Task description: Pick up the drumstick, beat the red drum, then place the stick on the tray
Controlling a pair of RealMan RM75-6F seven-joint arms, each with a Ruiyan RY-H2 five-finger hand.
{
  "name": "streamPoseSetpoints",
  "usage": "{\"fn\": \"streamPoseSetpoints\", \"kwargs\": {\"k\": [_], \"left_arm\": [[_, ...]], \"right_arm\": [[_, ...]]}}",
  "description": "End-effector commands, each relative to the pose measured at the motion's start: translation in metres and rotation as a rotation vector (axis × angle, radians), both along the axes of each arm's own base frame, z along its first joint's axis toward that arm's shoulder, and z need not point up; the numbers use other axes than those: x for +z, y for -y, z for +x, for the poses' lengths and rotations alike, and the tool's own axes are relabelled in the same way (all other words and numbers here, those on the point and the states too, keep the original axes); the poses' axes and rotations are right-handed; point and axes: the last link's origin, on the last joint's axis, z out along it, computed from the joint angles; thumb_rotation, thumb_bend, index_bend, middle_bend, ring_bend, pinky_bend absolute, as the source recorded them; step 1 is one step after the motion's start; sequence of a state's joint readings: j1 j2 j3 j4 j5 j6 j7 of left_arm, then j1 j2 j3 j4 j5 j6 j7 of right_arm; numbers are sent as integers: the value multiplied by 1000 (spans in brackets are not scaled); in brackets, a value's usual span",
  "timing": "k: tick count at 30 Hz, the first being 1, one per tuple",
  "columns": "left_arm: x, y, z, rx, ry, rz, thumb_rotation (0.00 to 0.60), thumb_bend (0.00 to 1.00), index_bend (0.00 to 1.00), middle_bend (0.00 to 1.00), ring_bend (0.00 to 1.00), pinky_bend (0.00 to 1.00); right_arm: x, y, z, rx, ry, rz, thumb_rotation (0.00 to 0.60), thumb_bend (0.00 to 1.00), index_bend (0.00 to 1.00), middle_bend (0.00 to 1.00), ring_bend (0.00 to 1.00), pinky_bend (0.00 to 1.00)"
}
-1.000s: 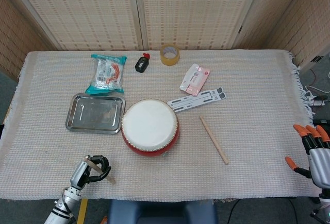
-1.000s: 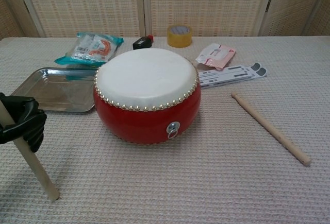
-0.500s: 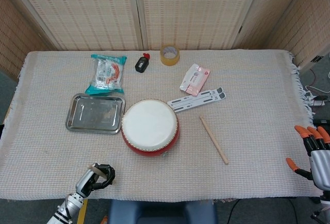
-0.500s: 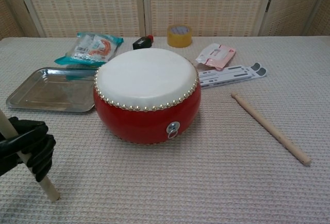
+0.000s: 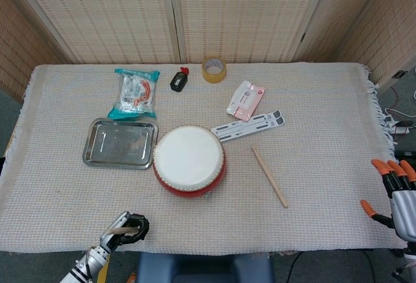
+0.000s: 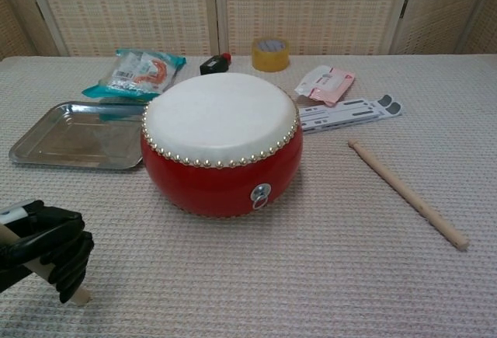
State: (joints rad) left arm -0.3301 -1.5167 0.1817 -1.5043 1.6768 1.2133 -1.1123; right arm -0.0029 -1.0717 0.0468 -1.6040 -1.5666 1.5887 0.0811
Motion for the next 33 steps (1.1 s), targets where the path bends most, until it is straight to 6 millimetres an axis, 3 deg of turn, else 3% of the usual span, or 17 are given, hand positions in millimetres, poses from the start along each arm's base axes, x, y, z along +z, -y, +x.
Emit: {"fn": "streamPoseSetpoints", "kwargs": {"k": [1,11,14,20,28,33], "left_arm": [[-5,-1,-1,10,-8,2,286,332,771,733,674,633],[-15,-1,-4,0,-47,5,296,331,787,747,684,640],[-18,-1,-4,-6,-58,6,328,330,800,762,697,649],[-23,-1,-3,-6,-59,3,402,330,840,828,759,712],[-26,-2,-3,-23,-67,-1,419,332,880,907,835,804],[-30,-4,-4,-30,-88,6,595,333,911,955,881,884]], "right_arm": [[0,0,0,1,0,0,600,224,127,138,22,11],[1,0,0,-3,0,-3,600,224,133,137,22,12],[1,0,-1,-3,0,-4,600,224,133,137,22,12],[2,0,0,1,-1,-10,600,224,134,137,22,11],[2,-1,0,5,0,-13,600,224,138,137,22,12],[2,0,1,11,0,-16,600,224,140,137,22,15]]}}
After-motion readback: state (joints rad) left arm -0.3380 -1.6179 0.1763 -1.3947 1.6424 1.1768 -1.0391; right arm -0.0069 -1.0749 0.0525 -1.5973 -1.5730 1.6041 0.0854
